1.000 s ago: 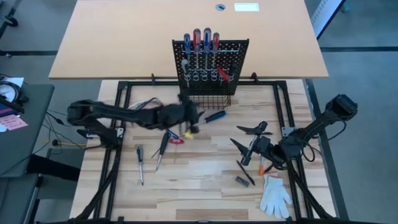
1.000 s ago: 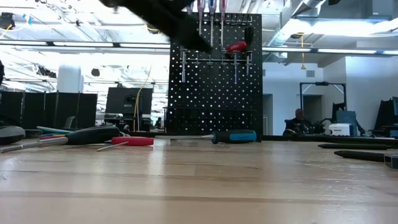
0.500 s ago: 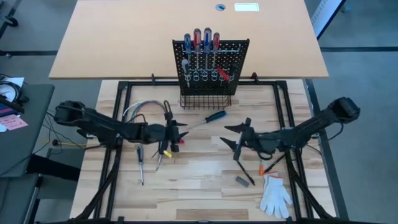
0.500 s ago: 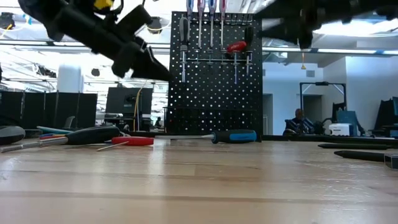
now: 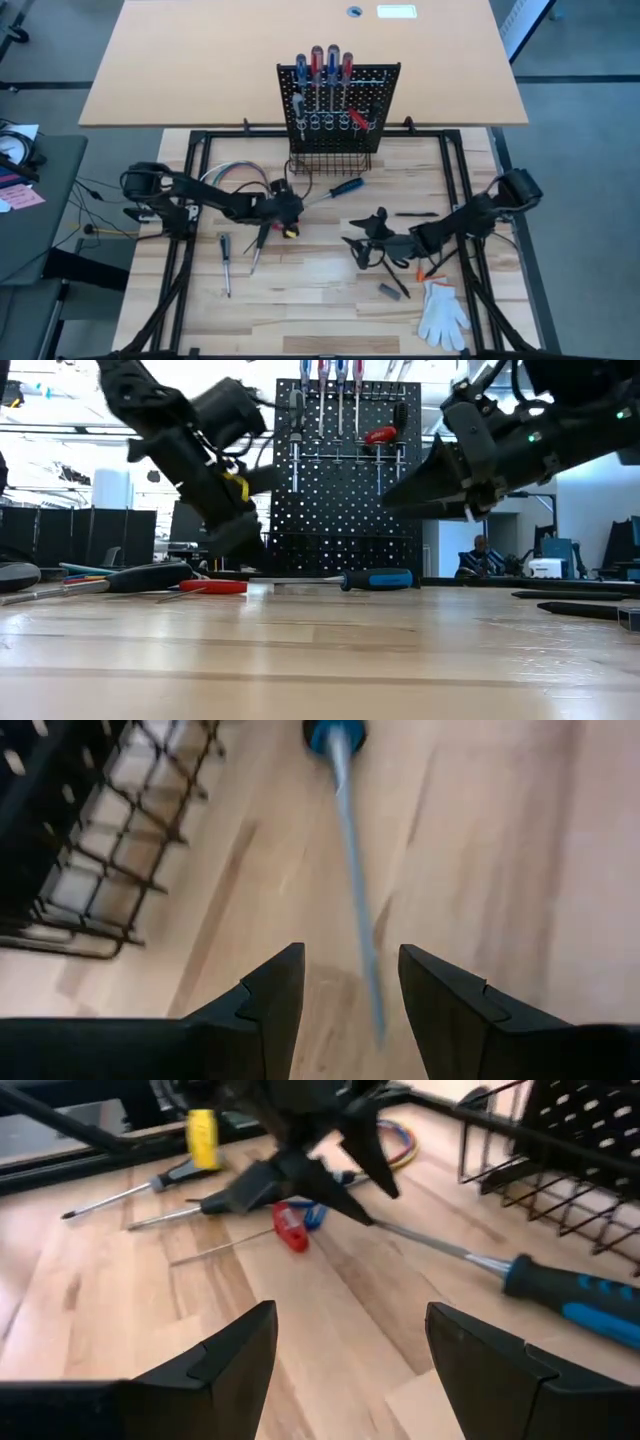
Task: Hang tools onto peg board
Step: Hang the black and blue screwdriver on the black peg board
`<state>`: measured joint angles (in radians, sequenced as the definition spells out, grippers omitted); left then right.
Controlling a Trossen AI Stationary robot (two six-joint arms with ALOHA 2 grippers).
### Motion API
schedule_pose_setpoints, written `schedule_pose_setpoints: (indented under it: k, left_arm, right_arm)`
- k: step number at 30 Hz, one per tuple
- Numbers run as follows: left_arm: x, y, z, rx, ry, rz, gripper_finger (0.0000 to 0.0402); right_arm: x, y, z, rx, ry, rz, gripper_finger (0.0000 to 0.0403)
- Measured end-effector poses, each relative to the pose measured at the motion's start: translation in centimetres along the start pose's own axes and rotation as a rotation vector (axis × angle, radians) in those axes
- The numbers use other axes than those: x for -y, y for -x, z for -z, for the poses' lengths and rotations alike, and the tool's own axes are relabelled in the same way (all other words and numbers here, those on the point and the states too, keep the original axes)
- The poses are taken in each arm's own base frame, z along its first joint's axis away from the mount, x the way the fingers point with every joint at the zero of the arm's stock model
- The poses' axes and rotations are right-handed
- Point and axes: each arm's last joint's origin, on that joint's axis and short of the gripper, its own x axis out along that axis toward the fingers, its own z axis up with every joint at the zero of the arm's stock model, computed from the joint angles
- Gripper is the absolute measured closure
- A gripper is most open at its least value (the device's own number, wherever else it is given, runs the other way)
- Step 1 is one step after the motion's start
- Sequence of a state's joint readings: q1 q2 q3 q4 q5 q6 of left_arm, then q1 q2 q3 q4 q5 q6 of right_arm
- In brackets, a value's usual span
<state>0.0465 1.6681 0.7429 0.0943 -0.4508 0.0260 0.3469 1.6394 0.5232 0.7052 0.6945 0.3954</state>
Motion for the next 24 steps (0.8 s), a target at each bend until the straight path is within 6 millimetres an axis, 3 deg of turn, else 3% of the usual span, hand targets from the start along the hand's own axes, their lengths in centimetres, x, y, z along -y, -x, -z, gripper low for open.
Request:
schedule_pose_setpoints:
  k: [8, 11, 17, 24]
  left_arm:
    - [-0.2, -2.1, 0.3, -0.100, 0.048, 0.161, 0.0253]
    - [-0.4, -2.2, 0.5, -0.123, 0.062, 0.173, 0.0285]
    - [-0.4, -2.3, 0.6, -0.127, 0.052, 0.223, 0.0387]
    - [-0.3, -1.8, 0.3, -0.102, 0.054, 0.267, 0.0397]
  right_arm:
    - [0.3, -0.4, -0.2, -0.009, -0.013, -0.027, 0.0139]
    - [0.3, -0.3, -0.2, -0.010, -0.012, -0.029, 0.0139]
    - [0.2, -0.3, -0.2, -0.012, -0.022, -0.032, 0.0139]
    - [-0.2, 0.8, -1.1, 0.007, 0.002, -0.058, 0.0139]
